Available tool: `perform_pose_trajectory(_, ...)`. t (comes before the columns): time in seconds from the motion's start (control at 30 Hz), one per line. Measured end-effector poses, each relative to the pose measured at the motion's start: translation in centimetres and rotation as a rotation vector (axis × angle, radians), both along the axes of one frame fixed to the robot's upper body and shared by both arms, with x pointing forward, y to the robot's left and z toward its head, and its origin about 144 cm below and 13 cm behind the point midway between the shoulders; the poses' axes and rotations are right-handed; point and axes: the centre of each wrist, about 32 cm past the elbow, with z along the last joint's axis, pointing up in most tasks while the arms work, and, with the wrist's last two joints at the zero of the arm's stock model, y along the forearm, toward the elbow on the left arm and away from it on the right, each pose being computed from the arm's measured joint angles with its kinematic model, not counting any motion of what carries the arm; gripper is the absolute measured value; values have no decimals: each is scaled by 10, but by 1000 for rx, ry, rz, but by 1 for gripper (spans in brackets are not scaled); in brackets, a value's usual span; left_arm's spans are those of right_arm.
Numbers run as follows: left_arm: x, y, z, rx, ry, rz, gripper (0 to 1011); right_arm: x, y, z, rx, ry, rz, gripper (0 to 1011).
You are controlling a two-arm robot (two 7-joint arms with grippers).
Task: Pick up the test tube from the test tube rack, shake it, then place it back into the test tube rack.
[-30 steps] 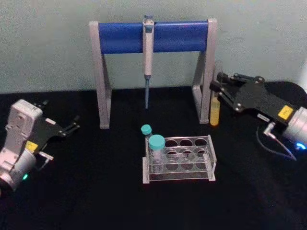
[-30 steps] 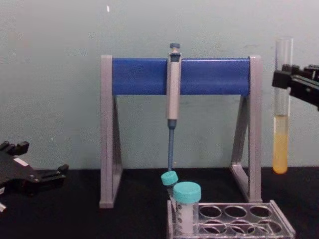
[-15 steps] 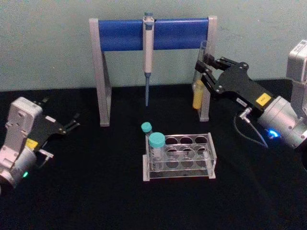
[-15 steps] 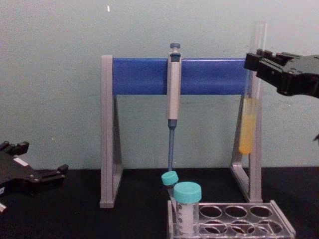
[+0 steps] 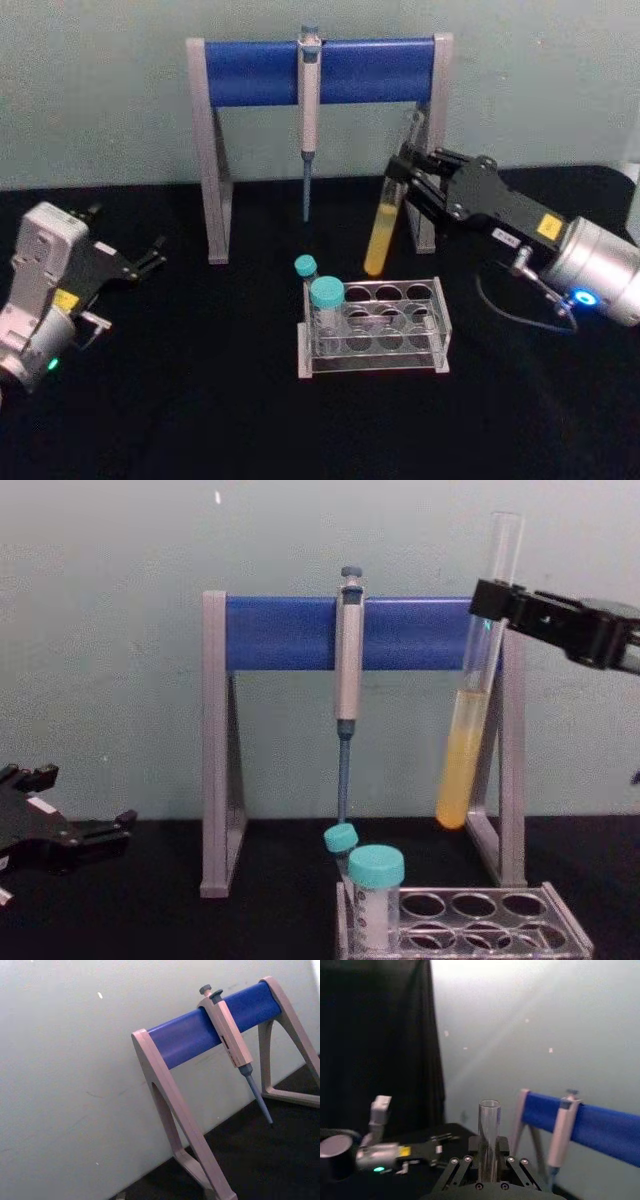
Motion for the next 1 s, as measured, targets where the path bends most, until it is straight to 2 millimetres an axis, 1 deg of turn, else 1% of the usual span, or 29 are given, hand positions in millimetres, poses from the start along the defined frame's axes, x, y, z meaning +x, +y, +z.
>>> perform_pose_trajectory(0.1,0,0,0,0,0,0,1001,-4,-8,1,-7,18,39,228)
perform_pose_trajectory(0.27,0,0,0,0,0,0,1001,-13,-25,3,-39,29,51,228)
perform_pose_trajectory(0.4,0,0,0,0,0,0,1001,-20,-40,6,-92,28,25,228)
perform_pose_trajectory(0.53,0,0,0,0,0,0,1001,-23,-48,8,-139,16,-24,228)
perform_pose_trajectory(0.67,0,0,0,0,0,0,1001,-21,-50,11,-177,-5,-83,228)
perform_pose_trajectory(0.8,0,0,0,0,0,0,1001,-18,-47,13,-213,-34,-137,228)
perform_pose_trajectory(1.0,0,0,0,0,0,0,1001,-6,-32,12,-227,-81,-205,228)
